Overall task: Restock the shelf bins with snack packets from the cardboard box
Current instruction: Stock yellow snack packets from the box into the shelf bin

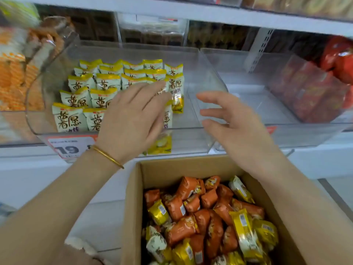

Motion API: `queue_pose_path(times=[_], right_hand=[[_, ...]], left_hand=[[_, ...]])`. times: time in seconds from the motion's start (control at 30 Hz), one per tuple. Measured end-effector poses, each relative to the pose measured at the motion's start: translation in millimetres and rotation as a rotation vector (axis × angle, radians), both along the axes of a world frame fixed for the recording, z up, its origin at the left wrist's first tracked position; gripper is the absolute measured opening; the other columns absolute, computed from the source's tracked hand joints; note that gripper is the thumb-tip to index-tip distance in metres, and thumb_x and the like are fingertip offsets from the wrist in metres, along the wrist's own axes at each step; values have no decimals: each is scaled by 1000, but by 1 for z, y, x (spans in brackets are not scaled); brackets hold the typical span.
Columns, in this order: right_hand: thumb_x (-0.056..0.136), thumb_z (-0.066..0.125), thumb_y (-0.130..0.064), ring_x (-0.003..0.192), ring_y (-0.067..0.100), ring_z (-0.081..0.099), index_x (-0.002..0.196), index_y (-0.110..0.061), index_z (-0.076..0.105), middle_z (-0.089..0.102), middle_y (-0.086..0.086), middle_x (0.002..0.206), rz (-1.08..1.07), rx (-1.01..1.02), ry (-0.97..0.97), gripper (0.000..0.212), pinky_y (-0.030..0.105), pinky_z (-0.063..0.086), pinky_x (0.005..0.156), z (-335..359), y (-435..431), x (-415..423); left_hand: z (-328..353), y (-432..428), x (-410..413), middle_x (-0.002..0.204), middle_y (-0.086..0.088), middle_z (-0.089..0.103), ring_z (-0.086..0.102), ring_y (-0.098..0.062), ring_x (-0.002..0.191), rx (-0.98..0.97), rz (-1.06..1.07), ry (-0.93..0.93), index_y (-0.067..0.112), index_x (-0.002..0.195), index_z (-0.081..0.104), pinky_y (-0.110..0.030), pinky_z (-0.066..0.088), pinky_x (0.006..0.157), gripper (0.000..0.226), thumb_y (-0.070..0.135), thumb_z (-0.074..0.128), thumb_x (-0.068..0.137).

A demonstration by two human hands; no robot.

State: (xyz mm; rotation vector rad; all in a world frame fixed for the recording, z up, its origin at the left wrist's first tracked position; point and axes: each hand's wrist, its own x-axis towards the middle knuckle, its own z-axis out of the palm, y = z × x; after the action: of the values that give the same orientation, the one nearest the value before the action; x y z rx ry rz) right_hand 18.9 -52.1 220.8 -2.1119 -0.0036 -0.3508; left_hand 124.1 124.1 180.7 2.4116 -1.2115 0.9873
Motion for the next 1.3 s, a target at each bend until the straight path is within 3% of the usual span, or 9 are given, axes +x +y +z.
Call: queue_pose_path(times=[0.13, 0.3, 0.47, 0.67, 0.73, 0.83, 1.03, 1.2, 1.3], right_hand=[[93, 55, -3, 97, 4, 65, 106, -32, 64, 66, -15, 106, -17, -1, 188, 33, 26, 52, 85, -53, -36, -67], [92, 50, -7, 110, 24, 57, 118, -12, 60, 63, 7, 112, -160, -409, 663, 28, 33, 45, 92, -170, -91, -89], [90, 60, -42, 136, 39, 28, 150, -23, 14, 22, 15, 150, -233, -729, 1092, 78, 52, 39, 98, -233, -94, -110], [84, 68, -32, 128, 36, 40, 151, -25, 9, 36, 13, 144, -220, -891, 950, 89, 49, 43, 92, -235, -88, -111], [81, 71, -31, 125, 35, 42, 150, -28, 15, 36, 11, 140, -182, -695, 797, 89, 46, 44, 92, -229, -80, -109], [78, 66, -15, 103, 26, 51, 141, -30, 31, 36, 6, 129, -135, -43, 739, 74, 28, 47, 71, -223, -70, -104], [78, 49, -1, 93, 26, 53, 123, -18, 44, 52, 9, 100, -171, 907, 932, 48, 41, 46, 83, -228, -60, -114], [83, 69, -12, 107, 24, 59, 140, -18, 34, 55, 10, 123, -130, 935, 887, 67, 38, 53, 82, -228, -52, -110], [70, 67, -15, 87, 24, 64, 120, -4, 48, 58, 16, 110, -76, 1074, 899, 55, 32, 56, 66, -223, -53, -110]], left_hand=[[-25, -13, -54, 122, -15, 61, 59, -38, 102, 58, -198, -6, 2, 109, 65, -50, 48, 80, 30, 10, 45, 89], [-95, -31, -111, 122, -7, 61, 57, -27, 101, 337, -304, 322, 12, 103, 67, -41, 54, 74, 32, 21, 42, 86], [-129, -41, -131, 118, -3, 64, 61, -20, 98, 443, -300, 457, 16, 96, 70, -28, 53, 69, 36, 23, 38, 84], [-153, -42, -127, 112, -5, 66, 63, -24, 94, 502, -273, 544, 13, 97, 71, -33, 56, 63, 19, 9, 66, 79], [-162, -45, -130, 117, -1, 60, 57, -23, 104, 569, -241, 656, 16, 111, 66, -38, 54, 75, 24, 14, 58, 88], [-181, -48, -140, 124, 2, 51, 47, -20, 112, 948, -177, 809, 22, 130, 49, -35, 46, 89, 36, 27, 46, 95], [-215, -42, -158, 131, -7, 34, 48, -25, 110, 1248, -142, 1016, 33, 142, 33, -32, 47, 78, 52, 32, 53, 93], [-222, -42, -158, 127, -7, 29, 32, -26, 121, 1273, -294, 936, 39, 141, 37, -36, 45, 91, 61, 28, 63, 87], [-223, -45, -165, 135, -10, 28, 32, -28, 124, 1325, -282, 887, 30, 141, 37, -37, 42, 94, 62, 30, 65, 86]])
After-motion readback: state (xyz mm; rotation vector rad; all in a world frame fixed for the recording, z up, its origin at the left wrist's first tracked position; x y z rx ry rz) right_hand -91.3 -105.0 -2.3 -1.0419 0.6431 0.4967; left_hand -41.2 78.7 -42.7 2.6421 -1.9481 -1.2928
